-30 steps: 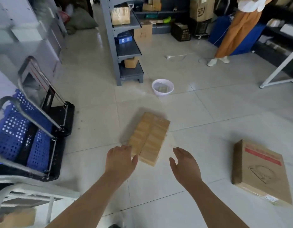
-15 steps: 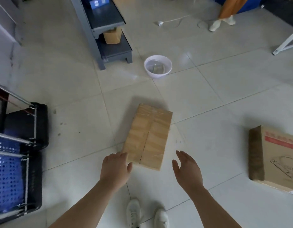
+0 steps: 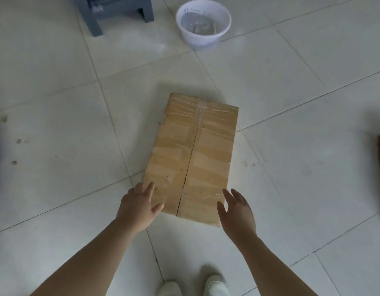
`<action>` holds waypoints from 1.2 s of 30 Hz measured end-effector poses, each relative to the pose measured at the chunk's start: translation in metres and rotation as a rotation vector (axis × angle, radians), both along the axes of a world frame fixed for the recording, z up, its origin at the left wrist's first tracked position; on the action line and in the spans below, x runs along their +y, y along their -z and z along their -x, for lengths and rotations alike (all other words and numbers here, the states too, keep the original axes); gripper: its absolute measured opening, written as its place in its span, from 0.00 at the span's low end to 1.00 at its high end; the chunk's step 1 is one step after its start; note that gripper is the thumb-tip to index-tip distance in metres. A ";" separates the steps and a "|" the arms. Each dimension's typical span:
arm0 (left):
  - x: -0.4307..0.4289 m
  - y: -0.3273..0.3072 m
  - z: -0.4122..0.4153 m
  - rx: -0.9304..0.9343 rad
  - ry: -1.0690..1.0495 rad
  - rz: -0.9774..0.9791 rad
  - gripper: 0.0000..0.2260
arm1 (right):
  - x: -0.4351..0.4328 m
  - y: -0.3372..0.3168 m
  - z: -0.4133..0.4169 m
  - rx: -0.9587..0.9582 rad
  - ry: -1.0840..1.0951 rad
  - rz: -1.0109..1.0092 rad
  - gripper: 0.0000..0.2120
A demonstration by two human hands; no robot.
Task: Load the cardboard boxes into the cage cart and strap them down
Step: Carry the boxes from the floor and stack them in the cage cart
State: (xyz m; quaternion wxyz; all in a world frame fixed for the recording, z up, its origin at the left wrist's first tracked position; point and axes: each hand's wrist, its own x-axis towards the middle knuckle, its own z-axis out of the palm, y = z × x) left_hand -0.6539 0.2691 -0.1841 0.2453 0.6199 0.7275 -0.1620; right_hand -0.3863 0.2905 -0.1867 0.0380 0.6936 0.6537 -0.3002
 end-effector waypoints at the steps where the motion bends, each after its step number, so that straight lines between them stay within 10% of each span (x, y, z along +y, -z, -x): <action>1: 0.001 0.024 0.004 0.006 -0.011 0.019 0.36 | 0.001 0.022 0.002 -0.005 0.002 0.016 0.24; 9: 0.017 0.148 0.026 -0.018 -0.159 0.083 0.45 | 0.004 0.141 0.013 0.063 0.094 0.060 0.28; 18: 0.026 0.150 0.013 -0.141 -0.345 -0.013 0.52 | 0.010 0.153 0.011 0.233 0.293 0.012 0.34; 36: -0.038 -0.186 0.015 -0.300 -0.693 -0.120 0.47 | 0.002 -0.180 0.020 0.098 0.137 -0.105 0.29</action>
